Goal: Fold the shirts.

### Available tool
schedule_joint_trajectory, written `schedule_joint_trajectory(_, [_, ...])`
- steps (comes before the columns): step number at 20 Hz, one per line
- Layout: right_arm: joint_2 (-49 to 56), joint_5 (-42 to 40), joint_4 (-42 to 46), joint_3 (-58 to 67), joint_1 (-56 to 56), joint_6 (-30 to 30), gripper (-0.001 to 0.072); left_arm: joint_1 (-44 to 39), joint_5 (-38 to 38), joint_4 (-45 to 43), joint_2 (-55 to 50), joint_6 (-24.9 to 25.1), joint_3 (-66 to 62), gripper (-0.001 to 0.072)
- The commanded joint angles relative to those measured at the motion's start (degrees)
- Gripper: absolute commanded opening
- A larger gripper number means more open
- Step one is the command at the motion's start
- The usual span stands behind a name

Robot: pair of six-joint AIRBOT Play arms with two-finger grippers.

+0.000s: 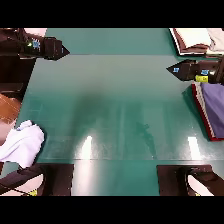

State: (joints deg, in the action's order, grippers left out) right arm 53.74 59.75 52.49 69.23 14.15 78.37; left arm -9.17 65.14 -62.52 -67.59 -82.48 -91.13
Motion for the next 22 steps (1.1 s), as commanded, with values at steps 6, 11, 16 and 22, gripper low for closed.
schedule_joint_trajectory(6, [0.0,0.0,0.0,0.1,0.2,0.0,0.0018,0.0,0.0,0.0,0.0,0.0,0.0,0.0023])
schedule_joint_trajectory(11, [0.0,0.2,0.0,0.1,0.2,0.0,0.0018,0.0,0.0,0.0,0.0,0.0,0.0,0.0022])
schedule_joint_trajectory(16, [0.0,0.3,0.0,0.1,0.2,0.0,0.0018,0.0,-8.8,-0.3,0.0,0.0,-0.2,0.0023])
schedule_joint_trajectory(22, [0.0,0.3,0.0,0.1,0.2,0.0,0.0018,7.4,11.2,-17.8,10.3,1.9,0.8,0.0022])
